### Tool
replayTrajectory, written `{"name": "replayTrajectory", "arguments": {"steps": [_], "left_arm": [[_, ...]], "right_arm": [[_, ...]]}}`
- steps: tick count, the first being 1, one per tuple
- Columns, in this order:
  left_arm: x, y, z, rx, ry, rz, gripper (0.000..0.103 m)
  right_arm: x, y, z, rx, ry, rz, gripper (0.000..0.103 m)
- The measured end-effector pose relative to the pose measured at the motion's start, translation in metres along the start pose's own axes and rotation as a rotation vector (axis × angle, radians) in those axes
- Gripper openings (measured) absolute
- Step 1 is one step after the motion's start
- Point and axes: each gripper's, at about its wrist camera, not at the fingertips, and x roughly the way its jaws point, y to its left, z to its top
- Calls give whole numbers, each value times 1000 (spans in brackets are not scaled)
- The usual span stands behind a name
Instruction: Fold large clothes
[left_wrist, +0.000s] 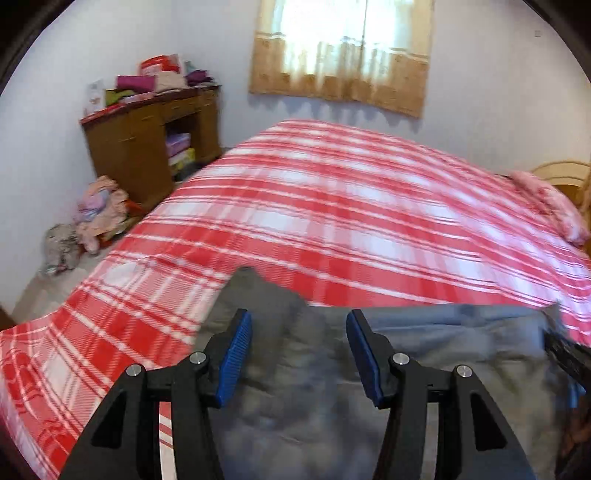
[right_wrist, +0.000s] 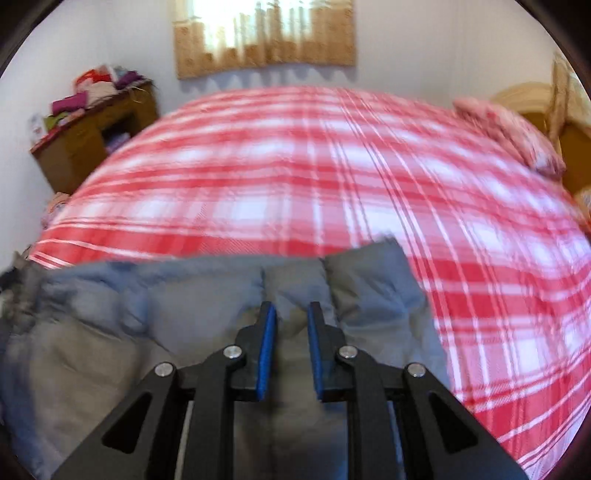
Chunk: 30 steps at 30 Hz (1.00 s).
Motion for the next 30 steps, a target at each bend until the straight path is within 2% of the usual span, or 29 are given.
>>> {"name": "replayTrajectory", "arguments": {"steps": [4,9,13,16,21,26,28,30], "left_arm": [[36,19,-15,-42,58,32,55],[62,39,-27,-155,93,-37,59],[65,32,-30,-144,88,-36,59],[69,31,-31,-140,86,-47,61],[71,41,-33,-189,79,-95,61],[67,30,-26,-135,108,-55,62],[53,31,-20,-111,122,-60,62],[22,37,-20,-116,76,-95,62]], "right_arm": [[6,-12,-13,35,-26,11,19],[11,-22,-19,72,-40,21,17],[12,-39,-23,153,-52,101,15],[12,-43,-26,182,-63,125,14],[11,-50,-29,229,-80,161,11],[9,-40,-24,178,-55,115,13],[-2,-40,-21,150,-39,112,13],[-27,-45,-27,157,-84,107,13]]}}
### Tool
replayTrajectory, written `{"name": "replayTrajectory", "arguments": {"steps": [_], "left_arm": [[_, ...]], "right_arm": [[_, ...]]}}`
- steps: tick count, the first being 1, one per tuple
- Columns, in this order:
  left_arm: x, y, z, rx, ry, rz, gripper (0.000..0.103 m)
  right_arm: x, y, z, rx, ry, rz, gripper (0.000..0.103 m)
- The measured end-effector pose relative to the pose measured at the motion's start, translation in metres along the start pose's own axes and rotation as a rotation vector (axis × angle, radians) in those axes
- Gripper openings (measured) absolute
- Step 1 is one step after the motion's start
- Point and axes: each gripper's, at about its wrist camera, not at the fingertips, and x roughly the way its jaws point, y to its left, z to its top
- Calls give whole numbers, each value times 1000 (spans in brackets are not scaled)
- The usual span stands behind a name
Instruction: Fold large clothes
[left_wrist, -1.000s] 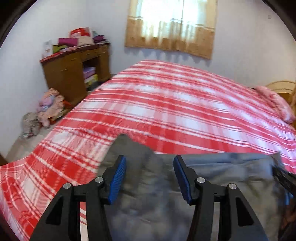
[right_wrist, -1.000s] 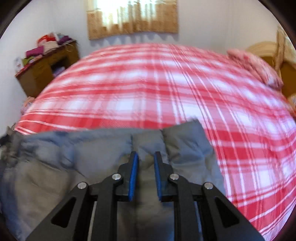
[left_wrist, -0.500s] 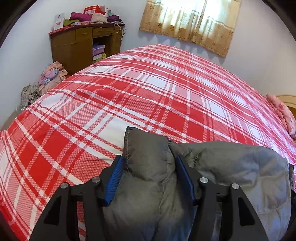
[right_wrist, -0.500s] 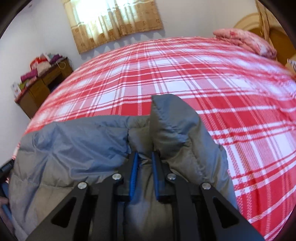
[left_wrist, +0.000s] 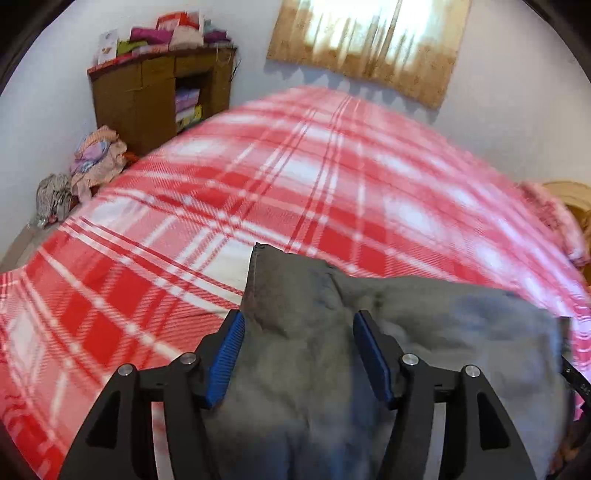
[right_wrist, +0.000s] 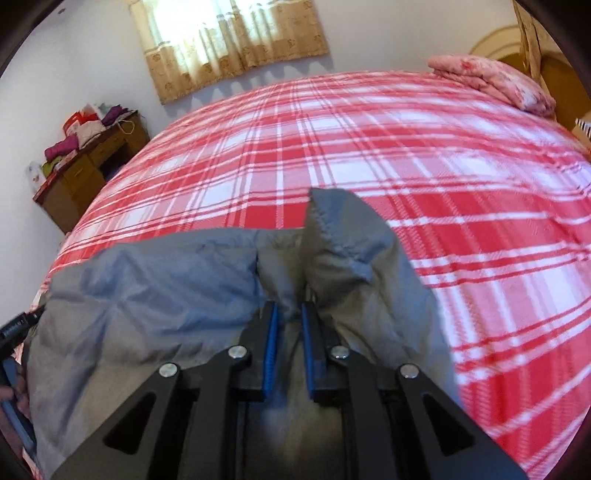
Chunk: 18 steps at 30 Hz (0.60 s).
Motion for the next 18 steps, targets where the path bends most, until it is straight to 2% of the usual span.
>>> {"name": "replayTrajectory", "arguments": {"steps": [3,7,11,14,18], "left_arm": [[-41,1,-10,27,-22,-64,62],[-91,8,-34,66,-74,-75,62],[-122,35,-66,-8,-82,-81,62],[-132,52,-86,-60,-90,-56,62],[-143,67,-117,-118,-113,-17,62]], "right_arm": [[-40,-4,-15,-3,-39,7,19],[-79,-2,-57,-78,-66,-47,20],[-94,2,-79,-96,-56,-62,22],[-107,25,-78,-100,-90,-17,22],[-107,88,-74,-145,-106,109,22]]}}
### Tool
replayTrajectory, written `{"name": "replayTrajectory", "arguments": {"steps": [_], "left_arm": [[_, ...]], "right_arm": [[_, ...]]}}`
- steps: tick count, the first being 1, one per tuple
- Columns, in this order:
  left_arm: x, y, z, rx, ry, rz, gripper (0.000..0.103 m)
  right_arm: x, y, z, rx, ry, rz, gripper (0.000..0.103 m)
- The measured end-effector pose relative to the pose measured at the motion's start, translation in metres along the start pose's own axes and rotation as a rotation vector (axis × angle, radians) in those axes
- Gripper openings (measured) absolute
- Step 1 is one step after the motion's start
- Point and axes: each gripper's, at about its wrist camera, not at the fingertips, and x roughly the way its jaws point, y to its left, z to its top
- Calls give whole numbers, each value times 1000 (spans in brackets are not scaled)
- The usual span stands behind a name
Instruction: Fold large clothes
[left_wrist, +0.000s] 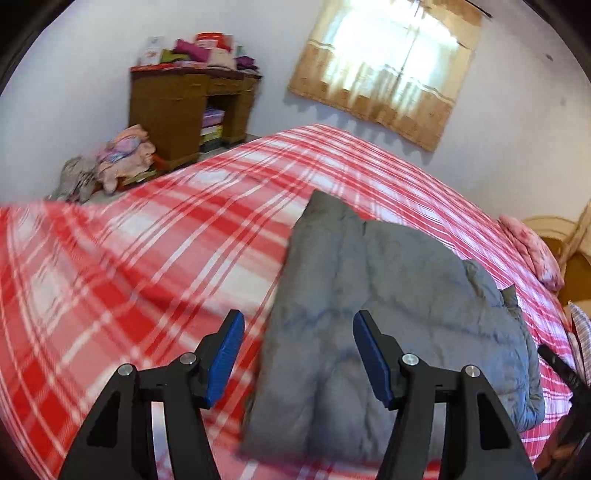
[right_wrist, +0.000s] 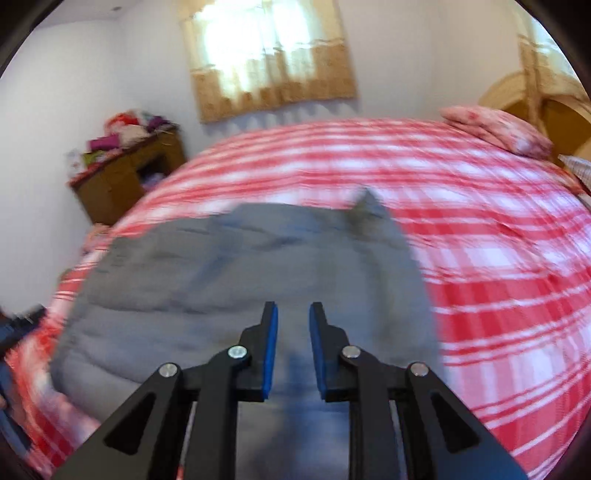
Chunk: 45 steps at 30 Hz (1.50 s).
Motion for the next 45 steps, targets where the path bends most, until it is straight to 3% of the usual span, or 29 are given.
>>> {"name": "replayTrajectory", "arguments": {"steps": [3,6,8,11,14,21,25,26,27,28,32,38,45], "left_arm": [[-1,12,-20,-58,0,4,62],[6,24,-25,-145,34,-38,62],[9,28,-29,-201,54,-72,62],[21,23,-40,-276,84,-160,63],[37,9,-43,-257,113,-191,66],[64,-10,-31,-335,69,-286,69],[65,-28,-21,-313,-6,-354,69],[66,-32,-18,-320,-21,-387,64],[67,-36,-14,-318,-21,-418,46],[67,-38,-10,-312,-18,-441,35],[59,-58,10,-215,-14,-513,19],[31,-58,25,-124,-33,-573,16],[-25,-65,50,98,-88,-551,16]], "right_arm": [[30,44,4,-23,38,69,21],[63,71,5,-43,56,76,20],[84,82,-2,-79,87,36,20],[113,84,-19,-94,137,-31,17],[117,84,-25,-126,134,-43,17],[122,62,-20,-26,183,52,17],[121,59,-25,1,183,82,17],[122,57,-25,11,188,90,17],[122,56,-24,20,193,96,17],[122,54,-24,34,202,106,17],[123,44,-23,94,240,158,17],[118,48,-32,232,302,259,17],[125,109,-66,390,484,601,16]]}}
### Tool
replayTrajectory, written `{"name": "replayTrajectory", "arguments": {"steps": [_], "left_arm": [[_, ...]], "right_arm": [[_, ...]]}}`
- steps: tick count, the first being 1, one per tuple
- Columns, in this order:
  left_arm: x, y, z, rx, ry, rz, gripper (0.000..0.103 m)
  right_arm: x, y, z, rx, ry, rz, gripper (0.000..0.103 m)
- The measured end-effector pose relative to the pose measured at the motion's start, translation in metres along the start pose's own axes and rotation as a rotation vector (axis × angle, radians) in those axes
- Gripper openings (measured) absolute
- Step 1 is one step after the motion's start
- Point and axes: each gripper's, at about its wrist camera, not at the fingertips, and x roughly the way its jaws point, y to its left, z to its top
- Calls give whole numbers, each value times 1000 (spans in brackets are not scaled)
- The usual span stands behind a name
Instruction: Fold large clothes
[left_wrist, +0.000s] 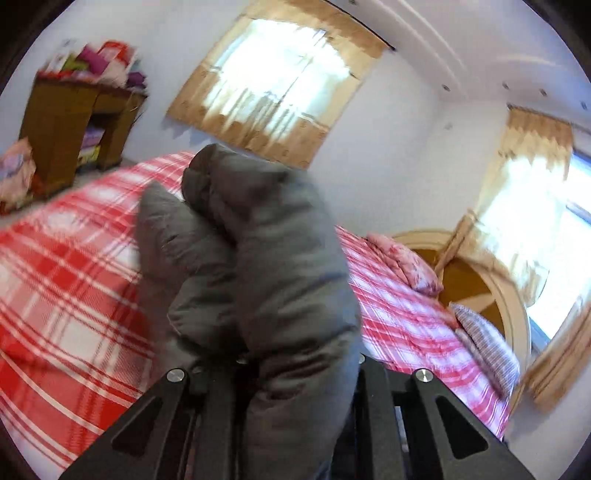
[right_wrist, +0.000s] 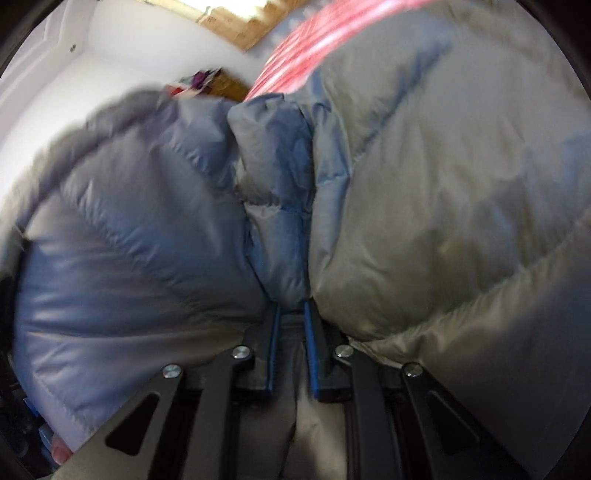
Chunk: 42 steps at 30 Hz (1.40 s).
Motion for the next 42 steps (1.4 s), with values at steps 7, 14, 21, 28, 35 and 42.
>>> {"name": "replayTrajectory", "arguments": {"steps": [7,14,21,28,35,42], "left_arm": [[7,-31,-11,166,57,12,16],[50,-86,-60,393,196,1,16],[92,-113,-121,584,333,22,16],[102,-97,-129,548,362,-32,16],[104,-99,-130,531,380,-58,16],[84,-103,-117,607,415,-49,17]], "right_arm": [[-56,11,0,-78,-43,26,18],[-202,-33,20,-87,-301,-170,19],[-276,-46,16,-80,-429,-272,37],[-260,-15,45,-220,-377,-218,56],[-201,-24,70,-288,-238,-237,56],[-172,-45,68,-328,-181,-192,14]]}}
